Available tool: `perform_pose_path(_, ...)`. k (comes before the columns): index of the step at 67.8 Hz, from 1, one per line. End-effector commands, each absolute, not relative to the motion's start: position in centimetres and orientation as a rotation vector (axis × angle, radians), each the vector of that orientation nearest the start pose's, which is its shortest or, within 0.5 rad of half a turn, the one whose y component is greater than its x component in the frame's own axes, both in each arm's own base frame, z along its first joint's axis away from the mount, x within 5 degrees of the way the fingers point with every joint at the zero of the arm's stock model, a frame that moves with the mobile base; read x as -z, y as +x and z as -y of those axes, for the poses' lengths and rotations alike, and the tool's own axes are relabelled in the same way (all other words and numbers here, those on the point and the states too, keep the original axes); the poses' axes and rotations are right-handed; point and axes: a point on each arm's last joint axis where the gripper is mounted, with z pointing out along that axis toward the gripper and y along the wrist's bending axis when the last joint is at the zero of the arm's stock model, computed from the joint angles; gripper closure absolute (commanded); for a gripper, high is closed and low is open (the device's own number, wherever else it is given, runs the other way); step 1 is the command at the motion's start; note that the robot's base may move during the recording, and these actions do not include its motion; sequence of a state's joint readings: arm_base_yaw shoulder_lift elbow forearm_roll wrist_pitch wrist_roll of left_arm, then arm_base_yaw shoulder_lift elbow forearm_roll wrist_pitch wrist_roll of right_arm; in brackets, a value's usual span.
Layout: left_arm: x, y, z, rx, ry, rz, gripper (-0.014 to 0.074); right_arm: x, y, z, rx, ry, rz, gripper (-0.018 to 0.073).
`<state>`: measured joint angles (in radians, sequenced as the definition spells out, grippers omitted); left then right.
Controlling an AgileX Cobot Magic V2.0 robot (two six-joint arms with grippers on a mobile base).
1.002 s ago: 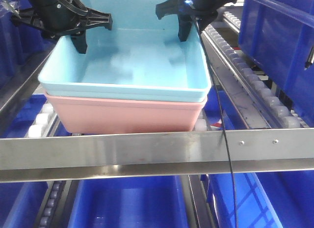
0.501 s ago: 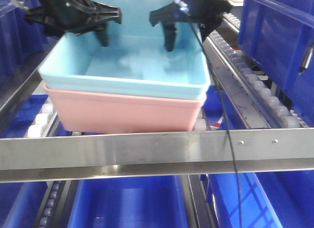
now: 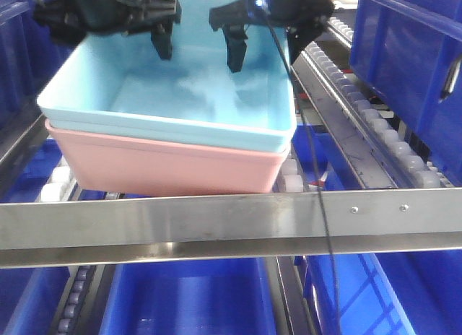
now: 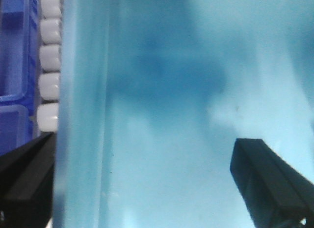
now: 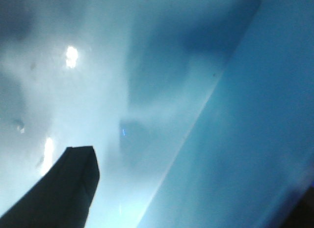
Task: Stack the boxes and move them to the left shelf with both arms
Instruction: 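Push the stack farther along the rollers with both grippers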
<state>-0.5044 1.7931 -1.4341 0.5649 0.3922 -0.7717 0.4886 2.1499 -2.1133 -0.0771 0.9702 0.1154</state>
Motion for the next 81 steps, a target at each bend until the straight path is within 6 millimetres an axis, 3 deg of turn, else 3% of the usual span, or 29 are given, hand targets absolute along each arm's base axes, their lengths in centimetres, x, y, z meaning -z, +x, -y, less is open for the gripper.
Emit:
perform_pose_path(1,-35.0,36.3,19.1,0.289,0.216,-1.965,0.0062,-36.7,41.7,-22.2,-0.203,-0.488,-2.247,-0.0066)
perform_pose_path(12,-35.4,35.9,18.5,0.222,0.213,-1.985,0.0062,-37.2,41.3,-21.1,-0.093,-0.497,-2.278,-0.0066)
perform_pose_path(34,-34.8,35.6,17.3,0.083,0.178,-2.08,0.0063,-37.3,40.8,-20.7,-0.069,-0.498,-2.317,-0.0066)
perform_pose_path(48,-36.8,34.2,16.2,0.067,0.131,-2.074,0.0078,-40.0,39.3,-19.9,-0.093,-0.464,-2.271,-0.0057)
perform_pose_path(55,-38.3,33.0,15.5,0.085,0.093,-2.068,0.0181,-41.5,38.3,-19.3,-0.099,-0.455,-2.257,0.0071)
perform_pose_path(68,-41.0,30.2,14.1,0.137,0.01,-2.074,0.0556,-43.1,36.6,-18.5,-0.12,-0.428,-2.283,0.0524)
perform_pose_path(70,-41.4,29.7,13.9,0.15,-0.007,-2.077,0.0619,-43.3,36.3,-18.3,-0.126,-0.415,-2.286,0.0505)
perform_pose_path(74,-42.0,28.7,13.5,0.166,-0.022,-2.078,0.0585,-43.6,35.8,-18.0,-0.129,-0.41,-2.283,0.0494)
perform_pose_path(81,-42.7,26.6,13.1,0.187,-0.001,-2.062,0.06,-43.8,34.8,-17.6,-0.149,-0.412,-2.257,0.051)
